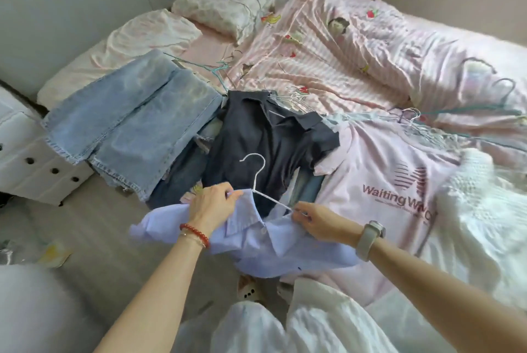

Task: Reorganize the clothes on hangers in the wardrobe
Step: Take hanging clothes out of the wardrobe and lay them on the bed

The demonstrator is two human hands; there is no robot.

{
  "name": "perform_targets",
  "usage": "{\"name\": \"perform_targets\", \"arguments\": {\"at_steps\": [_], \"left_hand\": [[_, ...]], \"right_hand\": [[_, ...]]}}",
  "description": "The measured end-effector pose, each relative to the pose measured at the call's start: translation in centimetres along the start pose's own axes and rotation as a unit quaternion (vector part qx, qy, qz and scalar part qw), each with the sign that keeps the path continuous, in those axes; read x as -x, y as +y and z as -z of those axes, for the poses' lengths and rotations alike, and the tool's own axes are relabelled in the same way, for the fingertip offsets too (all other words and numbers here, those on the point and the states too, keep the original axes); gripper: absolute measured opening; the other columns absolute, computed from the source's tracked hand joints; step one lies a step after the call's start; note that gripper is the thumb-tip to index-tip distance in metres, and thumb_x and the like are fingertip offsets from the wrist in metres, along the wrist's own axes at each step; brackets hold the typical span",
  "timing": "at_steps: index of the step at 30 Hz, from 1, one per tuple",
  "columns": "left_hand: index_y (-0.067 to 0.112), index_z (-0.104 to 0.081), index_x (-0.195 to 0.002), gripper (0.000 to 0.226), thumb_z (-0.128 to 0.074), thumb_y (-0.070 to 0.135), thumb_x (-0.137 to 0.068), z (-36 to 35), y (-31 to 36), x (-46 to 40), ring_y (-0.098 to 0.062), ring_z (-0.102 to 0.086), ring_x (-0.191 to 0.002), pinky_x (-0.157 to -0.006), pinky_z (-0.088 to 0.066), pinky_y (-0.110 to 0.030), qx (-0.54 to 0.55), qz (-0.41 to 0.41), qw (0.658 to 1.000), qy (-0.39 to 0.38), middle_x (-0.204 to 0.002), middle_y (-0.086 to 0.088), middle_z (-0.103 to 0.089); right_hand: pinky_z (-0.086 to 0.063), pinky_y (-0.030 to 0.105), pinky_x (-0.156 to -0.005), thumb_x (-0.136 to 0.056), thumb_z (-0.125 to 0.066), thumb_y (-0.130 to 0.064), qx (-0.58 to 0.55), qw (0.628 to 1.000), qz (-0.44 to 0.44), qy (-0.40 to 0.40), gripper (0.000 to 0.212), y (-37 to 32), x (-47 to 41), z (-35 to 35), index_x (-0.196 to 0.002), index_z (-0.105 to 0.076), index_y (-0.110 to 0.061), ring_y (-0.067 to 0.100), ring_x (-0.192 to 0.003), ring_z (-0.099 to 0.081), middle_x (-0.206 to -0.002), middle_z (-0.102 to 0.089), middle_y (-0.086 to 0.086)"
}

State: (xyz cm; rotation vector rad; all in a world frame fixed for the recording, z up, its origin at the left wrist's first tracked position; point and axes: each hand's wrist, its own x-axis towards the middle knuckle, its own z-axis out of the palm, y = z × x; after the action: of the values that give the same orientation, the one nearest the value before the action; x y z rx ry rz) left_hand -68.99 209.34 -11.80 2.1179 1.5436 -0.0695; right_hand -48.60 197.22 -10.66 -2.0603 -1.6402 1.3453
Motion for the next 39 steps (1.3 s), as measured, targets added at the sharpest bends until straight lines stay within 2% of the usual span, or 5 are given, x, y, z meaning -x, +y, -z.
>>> {"name": "perform_targets", "arguments": {"at_steps": [4,8,14,27,39], "left_hand": [[0.019,-0.042,-0.054,0.044,-0.049,0.045,-0.090,-2.9,4.6,-2.4,-0.019,-0.047,-0.062,-0.054,-0.033,-0.027,-0.026,-0.089,0.967,-0.236,-0.057,0.001,-0.046],[0.015,-0.032,-0.052,0.052,-0.044,0.044,-0.093,-5.2,12.5,-3.4,-0.015,-0.036,-0.050,-0.048,-0.027,-0.028,-0.055,-0.178,0.934,-0.304,-0.052,-0.002,-0.036],[0.011,-0.048,-0.071,0.034,-0.042,0.035,-0.094,-6.2,25.8,-5.3,-0.034,-0.055,-0.086,-0.067,-0.039,-0.034,0.061,-0.240,0.956,-0.159,-0.087,-0.017,-0.061],[0.015,-0.051,-0.122,0.032,-0.041,0.027,-0.095,-10.7,46.1,-18.8,-0.030,-0.043,-0.117,-0.101,-0.023,-0.042,0.043,-0.238,0.961,0.137,-0.124,-0.013,-0.049],[0.031,-0.002,-0.147,0.058,-0.025,0.047,-0.096,-27.1,31.9,-16.7,-0.029,0.015,-0.141,-0.109,0.010,-0.054,-0.290,-0.114,0.909,-0.276,-0.156,-0.004,0.011]], "right_hand": [[-0.037,0.028,-0.089,-0.098,-0.040,-0.027,0.009,0.993,-0.089,-0.074,0.029,4.9,3.7,2.2,-0.109,-0.056,-0.005,0.019,-0.095,-0.050,-0.114,-0.059,0.014],[-0.041,0.031,-0.086,-0.095,-0.044,-0.035,0.015,0.980,-0.184,-0.081,0.036,9.2,7.6,7.9,-0.097,-0.062,-0.004,0.019,-0.087,-0.053,-0.097,-0.062,0.010],[-0.031,0.014,-0.046,-0.091,-0.048,-0.041,0.027,0.954,-0.246,0.166,0.043,15.1,11.9,16.5,-0.055,-0.047,-0.017,0.011,-0.053,-0.043,-0.054,-0.047,-0.003],[-0.037,0.037,-0.073,-0.090,-0.053,-0.033,0.035,0.808,-0.179,0.561,0.026,30.0,2.5,32.8,-0.099,-0.062,-0.010,0.039,-0.095,-0.058,-0.097,-0.066,0.022],[0.003,0.061,-0.107,-0.095,-0.024,-0.041,0.059,0.940,-0.305,0.138,0.050,42.1,-7.6,18.2,-0.142,-0.019,-0.027,0.029,-0.142,0.001,-0.155,-0.005,0.003]]}}
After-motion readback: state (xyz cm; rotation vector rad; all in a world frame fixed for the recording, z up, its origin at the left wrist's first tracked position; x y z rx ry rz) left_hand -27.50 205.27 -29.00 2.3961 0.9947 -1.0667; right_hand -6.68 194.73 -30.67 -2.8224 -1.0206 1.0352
